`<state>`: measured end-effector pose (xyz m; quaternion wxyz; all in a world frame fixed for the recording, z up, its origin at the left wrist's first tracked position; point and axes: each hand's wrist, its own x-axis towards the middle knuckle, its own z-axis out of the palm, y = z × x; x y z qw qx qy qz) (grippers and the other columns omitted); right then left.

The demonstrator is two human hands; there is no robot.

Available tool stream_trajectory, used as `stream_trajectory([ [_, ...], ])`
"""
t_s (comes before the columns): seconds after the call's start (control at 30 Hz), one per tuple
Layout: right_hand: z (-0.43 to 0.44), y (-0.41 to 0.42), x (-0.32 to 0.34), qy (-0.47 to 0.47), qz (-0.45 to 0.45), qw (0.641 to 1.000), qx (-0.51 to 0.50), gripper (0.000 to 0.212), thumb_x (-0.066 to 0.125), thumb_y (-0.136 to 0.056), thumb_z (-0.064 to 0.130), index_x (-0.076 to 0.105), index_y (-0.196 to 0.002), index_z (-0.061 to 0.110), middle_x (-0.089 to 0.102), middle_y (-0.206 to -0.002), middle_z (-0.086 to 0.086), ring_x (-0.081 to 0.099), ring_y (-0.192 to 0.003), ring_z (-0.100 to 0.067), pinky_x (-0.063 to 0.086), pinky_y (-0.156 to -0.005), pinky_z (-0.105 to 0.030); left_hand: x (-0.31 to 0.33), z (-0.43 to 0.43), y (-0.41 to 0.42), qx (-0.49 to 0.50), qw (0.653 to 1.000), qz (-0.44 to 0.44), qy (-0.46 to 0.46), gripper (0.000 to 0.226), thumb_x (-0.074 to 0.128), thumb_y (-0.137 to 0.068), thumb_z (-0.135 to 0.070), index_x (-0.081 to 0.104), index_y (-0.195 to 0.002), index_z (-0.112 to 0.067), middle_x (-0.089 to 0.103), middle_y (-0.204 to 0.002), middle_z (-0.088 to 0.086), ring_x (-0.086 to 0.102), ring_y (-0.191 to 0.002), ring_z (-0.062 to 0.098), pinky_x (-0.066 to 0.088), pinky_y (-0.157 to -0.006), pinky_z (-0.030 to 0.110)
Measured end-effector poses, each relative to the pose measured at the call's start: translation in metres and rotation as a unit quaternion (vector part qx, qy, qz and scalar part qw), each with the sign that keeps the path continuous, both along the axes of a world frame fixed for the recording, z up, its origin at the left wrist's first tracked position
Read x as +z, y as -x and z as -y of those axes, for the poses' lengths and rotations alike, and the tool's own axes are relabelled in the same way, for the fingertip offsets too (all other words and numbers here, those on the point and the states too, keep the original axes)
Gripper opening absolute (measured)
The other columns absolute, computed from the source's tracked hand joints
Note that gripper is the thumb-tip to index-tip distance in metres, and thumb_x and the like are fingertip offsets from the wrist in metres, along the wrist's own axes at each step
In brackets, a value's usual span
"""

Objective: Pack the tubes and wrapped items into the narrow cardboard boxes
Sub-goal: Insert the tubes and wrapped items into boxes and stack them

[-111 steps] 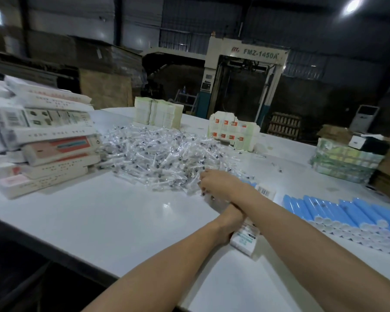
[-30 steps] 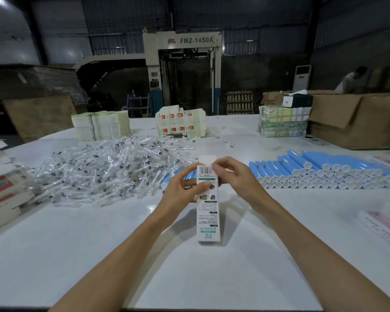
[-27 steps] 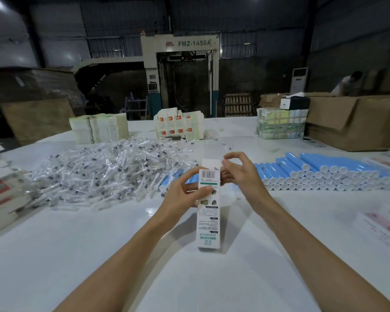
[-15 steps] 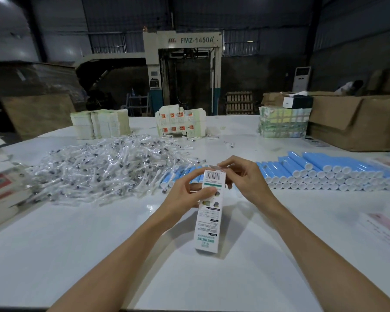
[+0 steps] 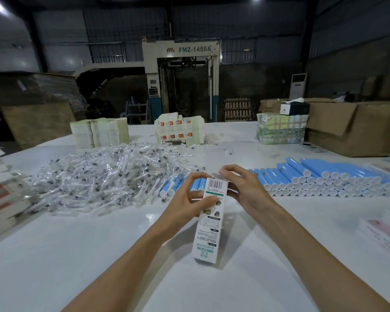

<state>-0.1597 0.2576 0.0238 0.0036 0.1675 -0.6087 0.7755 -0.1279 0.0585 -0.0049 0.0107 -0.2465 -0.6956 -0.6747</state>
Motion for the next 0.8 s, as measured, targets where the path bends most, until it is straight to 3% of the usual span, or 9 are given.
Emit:
stream_trajectory([
  [0.23,0.000,-0.004,0.001,-0.021,-0.016,0.999,0.026,0.007,0.071,-0.097,0.014,0.073,-0.094,0.008,0.075,-0.086,-0.011,0.073,-0.082,-0.020,0.058,-0.072,-0.024,-0.002,0.003,0.003,0.009,1.000,-0.004,0.018,0.050,0.083,-0.093,-0.036,0.051,-0.132,-0.040,0.081,-0.114,0.012,0.080,-0.099,0.033,0.065,-0.076,0.040],
  [0.37,0.000,-0.002,0.001,-0.029,-0.006,0.999,0.026,0.007,0.070,-0.098,0.010,0.072,-0.094,0.005,0.076,-0.087,-0.014,0.073,-0.082,-0.021,0.059,-0.071,-0.025,-0.003,0.003,0.002,0.009,1.000,0.000,0.008,0.060,0.084,-0.092,-0.033,0.045,-0.137,-0.038,0.081,-0.114,0.016,0.080,-0.096,0.037,0.066,-0.078,0.045],
  [0.57,-0.007,0.002,0.001,-0.029,0.032,0.998,0.049,0.008,0.074,-0.094,0.009,0.074,-0.087,0.012,0.077,-0.093,-0.018,0.075,-0.089,-0.024,0.060,-0.073,-0.027,-0.002,0.003,0.002,0.002,1.000,-0.017,0.011,0.063,0.083,-0.095,-0.018,0.048,-0.140,-0.046,0.081,-0.111,0.015,0.081,-0.095,0.033,0.065,-0.077,0.038],
  [0.73,-0.010,0.001,0.002,-0.044,0.013,0.997,0.061,0.014,0.082,-0.085,0.022,0.074,-0.085,0.009,0.077,-0.099,-0.022,0.075,-0.096,-0.027,0.059,-0.079,-0.027,-0.004,0.003,0.004,0.004,1.000,-0.015,0.023,0.063,0.080,-0.098,-0.024,0.047,-0.147,-0.048,0.082,-0.110,0.015,0.081,-0.096,0.033,0.064,-0.076,0.036],
  [0.8,-0.010,0.000,0.001,-0.038,-0.011,0.996,0.082,0.017,0.079,-0.090,0.026,0.079,-0.095,0.010,0.077,-0.105,-0.020,0.074,-0.102,-0.026,0.058,-0.084,-0.026,-0.003,0.003,0.005,0.017,0.999,-0.028,0.015,0.060,0.080,-0.098,-0.026,0.051,-0.147,-0.044,0.081,-0.112,0.013,0.080,-0.101,0.031,0.064,-0.076,0.036],
])
